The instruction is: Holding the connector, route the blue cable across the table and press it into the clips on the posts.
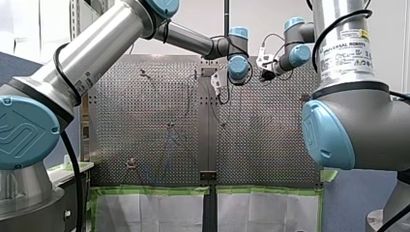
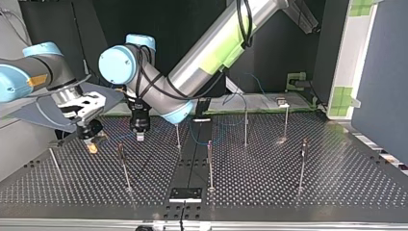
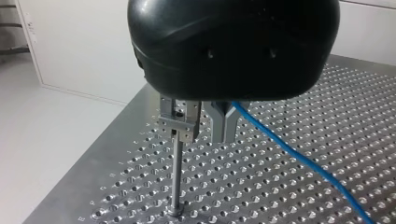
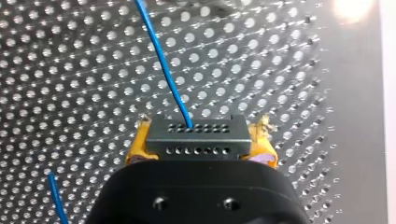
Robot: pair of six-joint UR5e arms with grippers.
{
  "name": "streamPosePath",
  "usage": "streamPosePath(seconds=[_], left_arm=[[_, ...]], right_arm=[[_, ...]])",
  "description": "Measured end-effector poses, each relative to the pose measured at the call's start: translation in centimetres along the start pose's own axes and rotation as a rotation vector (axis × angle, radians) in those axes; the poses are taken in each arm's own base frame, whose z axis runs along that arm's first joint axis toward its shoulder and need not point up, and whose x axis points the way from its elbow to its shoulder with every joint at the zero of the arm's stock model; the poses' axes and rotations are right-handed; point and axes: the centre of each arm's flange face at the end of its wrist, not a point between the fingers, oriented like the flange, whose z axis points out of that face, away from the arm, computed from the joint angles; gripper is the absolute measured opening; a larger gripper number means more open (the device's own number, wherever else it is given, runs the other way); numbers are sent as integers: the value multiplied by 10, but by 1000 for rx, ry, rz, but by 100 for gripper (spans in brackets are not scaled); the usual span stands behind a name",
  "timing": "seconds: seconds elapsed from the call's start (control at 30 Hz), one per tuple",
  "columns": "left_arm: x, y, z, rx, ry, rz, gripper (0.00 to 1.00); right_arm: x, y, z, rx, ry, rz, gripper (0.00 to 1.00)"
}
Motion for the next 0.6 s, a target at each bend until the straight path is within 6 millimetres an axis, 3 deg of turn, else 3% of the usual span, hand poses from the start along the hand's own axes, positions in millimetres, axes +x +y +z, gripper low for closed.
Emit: streamPosePath(seconds=[0.6], left_arm=[[-9, 10, 26, 42, -57, -37, 0]], right_arm=[[18, 3, 2, 4, 22, -3, 0]])
